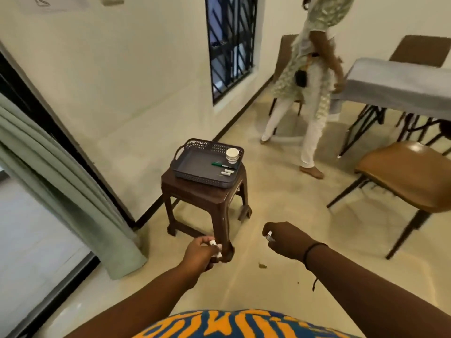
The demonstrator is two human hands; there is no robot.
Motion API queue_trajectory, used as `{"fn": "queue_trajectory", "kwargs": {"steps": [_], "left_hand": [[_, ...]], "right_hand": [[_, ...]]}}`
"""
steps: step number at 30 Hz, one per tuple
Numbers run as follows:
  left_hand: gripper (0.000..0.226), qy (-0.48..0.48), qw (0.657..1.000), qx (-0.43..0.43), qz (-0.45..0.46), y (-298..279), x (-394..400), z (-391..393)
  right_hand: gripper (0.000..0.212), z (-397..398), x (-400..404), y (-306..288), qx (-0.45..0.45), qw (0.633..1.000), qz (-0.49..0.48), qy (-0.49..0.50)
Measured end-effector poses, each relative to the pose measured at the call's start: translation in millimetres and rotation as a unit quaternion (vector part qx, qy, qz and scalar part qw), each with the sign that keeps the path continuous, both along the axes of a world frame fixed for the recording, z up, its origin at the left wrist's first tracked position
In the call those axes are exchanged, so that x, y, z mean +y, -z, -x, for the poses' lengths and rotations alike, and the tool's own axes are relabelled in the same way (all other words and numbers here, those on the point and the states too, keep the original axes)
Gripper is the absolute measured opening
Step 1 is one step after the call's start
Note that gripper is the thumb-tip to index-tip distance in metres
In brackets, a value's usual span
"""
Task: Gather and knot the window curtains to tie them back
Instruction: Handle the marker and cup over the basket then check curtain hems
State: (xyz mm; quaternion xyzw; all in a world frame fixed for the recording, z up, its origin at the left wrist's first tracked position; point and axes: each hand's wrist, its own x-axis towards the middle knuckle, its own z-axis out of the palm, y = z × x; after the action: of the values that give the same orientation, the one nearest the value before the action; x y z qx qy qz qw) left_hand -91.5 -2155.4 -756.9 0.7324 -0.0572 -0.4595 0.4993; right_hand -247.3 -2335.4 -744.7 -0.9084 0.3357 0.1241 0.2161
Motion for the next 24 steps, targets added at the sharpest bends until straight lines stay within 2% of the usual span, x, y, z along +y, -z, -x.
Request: {"fn": "queue_trajectory", "kwargs": {"steps": [5,13,19,24], "left_hand": [[0.020,-0.110,0.994,0.006,-0.017,9,-54,-15],[0.013,-0.208,0.975,0.064,-0.036,45,-106,-49],[0.007,-0.197,0.978,0.046,-0.050,66,-191,-124],[0.023,-0.176,0.982,0.005,-0.062,58,-262,-173]], "right_hand": [[0.026,-41,-101,-6,0.025,0.997,-0.010,-0.074],[0.031,-135,-196,12,0.052,0.982,-0.023,-0.182],[0.029,-202,-251,33,0.094,0.966,-0.031,-0.239],[0.027,-253,-294,32,0.082,0.963,-0.048,-0.251]]}}
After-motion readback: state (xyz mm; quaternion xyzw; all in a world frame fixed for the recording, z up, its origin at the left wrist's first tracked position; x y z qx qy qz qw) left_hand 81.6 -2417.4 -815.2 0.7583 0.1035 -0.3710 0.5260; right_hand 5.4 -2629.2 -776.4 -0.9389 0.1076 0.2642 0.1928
